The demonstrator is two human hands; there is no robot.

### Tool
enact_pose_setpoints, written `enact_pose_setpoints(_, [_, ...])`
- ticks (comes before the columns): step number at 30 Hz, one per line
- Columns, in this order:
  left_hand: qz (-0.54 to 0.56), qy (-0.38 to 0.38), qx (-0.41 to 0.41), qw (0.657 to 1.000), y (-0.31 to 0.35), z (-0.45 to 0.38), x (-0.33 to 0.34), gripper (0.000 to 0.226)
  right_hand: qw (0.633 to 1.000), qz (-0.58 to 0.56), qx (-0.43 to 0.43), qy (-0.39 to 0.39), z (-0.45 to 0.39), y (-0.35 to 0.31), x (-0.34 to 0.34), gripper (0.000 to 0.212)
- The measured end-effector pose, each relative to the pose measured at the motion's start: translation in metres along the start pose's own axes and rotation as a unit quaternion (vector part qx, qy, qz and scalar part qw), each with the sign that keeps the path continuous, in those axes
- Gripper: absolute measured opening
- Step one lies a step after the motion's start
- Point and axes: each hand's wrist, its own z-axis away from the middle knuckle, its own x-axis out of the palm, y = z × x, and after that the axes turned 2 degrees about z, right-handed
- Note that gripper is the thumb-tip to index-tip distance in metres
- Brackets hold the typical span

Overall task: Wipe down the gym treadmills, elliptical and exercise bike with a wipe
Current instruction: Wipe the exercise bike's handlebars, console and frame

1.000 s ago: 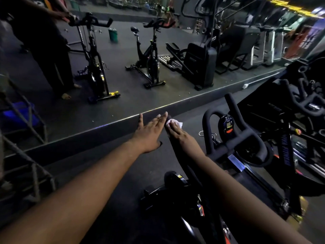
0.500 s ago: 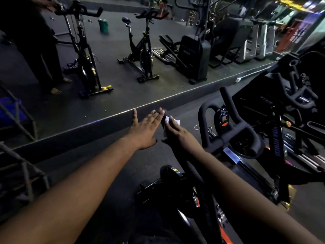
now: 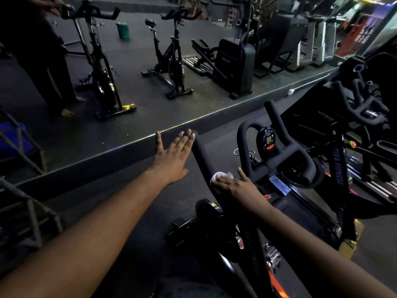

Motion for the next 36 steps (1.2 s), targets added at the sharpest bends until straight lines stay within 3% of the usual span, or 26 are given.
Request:
enact_pose_setpoints(6, [0.015, -0.004, -0.017, 1.000, 0.006, 0.001, 0.001, 0.117, 0.989, -0.026, -0.022, 0.144, -0.066, -0.003, -0.030, 0.052])
enact_pose_setpoints(9, [0.031, -0.013, -0.019, 0.999, 0.003, 0.001, -0.002, 0.113, 0.991, 0.033, -0.086, 0.098, -0.088, -0.006, -0.011, 0.047])
enact_pose_setpoints(15, [0.046, -0.024, -0.012, 0.999, 0.004, 0.002, -0.004, 0.112, 0.978, 0.113, -0.168, 0.042, -0.048, 0.012, 0.009, 0.040])
enact_pose_setpoints(19, [0.038, -0.025, -0.016, 0.999, 0.006, 0.002, -0.004, 0.114, 0.984, 0.037, -0.176, -0.012, -0.010, 0.018, 0.014, 0.043])
enact_pose_setpoints(21, [0.029, -0.027, -0.019, 0.999, 0.007, 0.002, -0.004, 0.115, 0.990, -0.041, -0.137, 0.011, -0.007, 0.018, 0.002, 0.047])
enact_pose_setpoints(25, [0.026, -0.021, -0.029, 0.999, 0.013, 0.001, -0.001, 0.119, 0.987, -0.129, 0.042, 0.084, -0.047, 0.016, -0.032, 0.058])
enact_pose_setpoints(29, [0.023, -0.022, -0.039, 0.999, 0.015, 0.002, -0.002, 0.120, 0.931, -0.300, 0.207, -0.006, -0.082, 0.006, -0.027, 0.045])
enact_pose_setpoints(32, [0.017, -0.022, -0.041, 0.999, 0.015, 0.003, -0.004, 0.118, 0.940, -0.266, 0.215, -0.012, -0.061, -0.001, -0.011, 0.051])
enact_pose_setpoints(36, [0.027, -0.009, -0.054, 0.998, 0.026, 0.002, -0.002, 0.118, 0.989, -0.094, 0.112, -0.036, -0.006, -0.006, 0.012, 0.042])
